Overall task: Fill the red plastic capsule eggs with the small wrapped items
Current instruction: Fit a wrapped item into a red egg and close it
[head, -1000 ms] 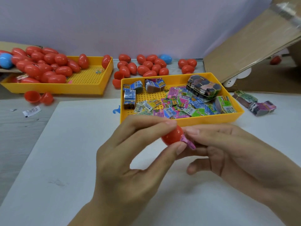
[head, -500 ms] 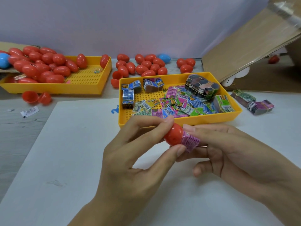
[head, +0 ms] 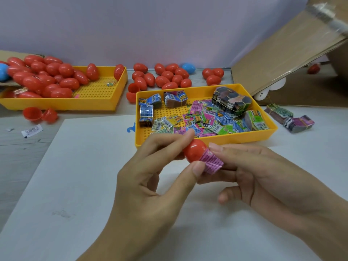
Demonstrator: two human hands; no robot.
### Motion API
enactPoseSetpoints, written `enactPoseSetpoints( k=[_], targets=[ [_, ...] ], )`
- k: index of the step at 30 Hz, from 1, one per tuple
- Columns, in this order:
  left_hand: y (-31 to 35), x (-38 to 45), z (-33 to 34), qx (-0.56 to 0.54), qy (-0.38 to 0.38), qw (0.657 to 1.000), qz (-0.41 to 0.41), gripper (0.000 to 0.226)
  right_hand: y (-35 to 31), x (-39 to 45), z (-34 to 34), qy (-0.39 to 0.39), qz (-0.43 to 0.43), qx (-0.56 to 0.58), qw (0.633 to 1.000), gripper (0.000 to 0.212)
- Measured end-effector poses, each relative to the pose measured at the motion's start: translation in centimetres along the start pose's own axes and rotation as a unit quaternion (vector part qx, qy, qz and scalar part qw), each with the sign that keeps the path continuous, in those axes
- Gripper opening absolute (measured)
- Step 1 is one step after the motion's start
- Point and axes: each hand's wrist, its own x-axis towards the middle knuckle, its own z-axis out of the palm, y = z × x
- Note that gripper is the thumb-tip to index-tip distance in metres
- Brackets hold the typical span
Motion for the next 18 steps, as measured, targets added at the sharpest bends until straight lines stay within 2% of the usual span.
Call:
enactPoseSetpoints(
  k=[7,11,13,18],
  targets=[
    [-0.22,0.16,-0.05,-0.004,-0.009,1.000,-0.008,0.045,-0.19,-0.08,0.11,0.015,0.009,0.026,1.000,0.039],
    [-0.15,0.25,-0.05,-0.007,-0.013,1.000,-0.012,0.044,-0.39,-0.05,0.04,0.005,0.021,0.044,0.999,0.033],
    [-0.05,0.31,-0.08,-0.010,-0.012,1.000,-0.015,0.043,-0.48,-0.11,-0.01,-0.004,0.027,0.053,0.998,0.040],
    [0.20,0.19,-0.09,-0.029,-0.024,0.999,-0.035,0.043,-0.14,-0.04,-0.12,-0.009,0.021,0.041,0.999,0.034]
  ],
)
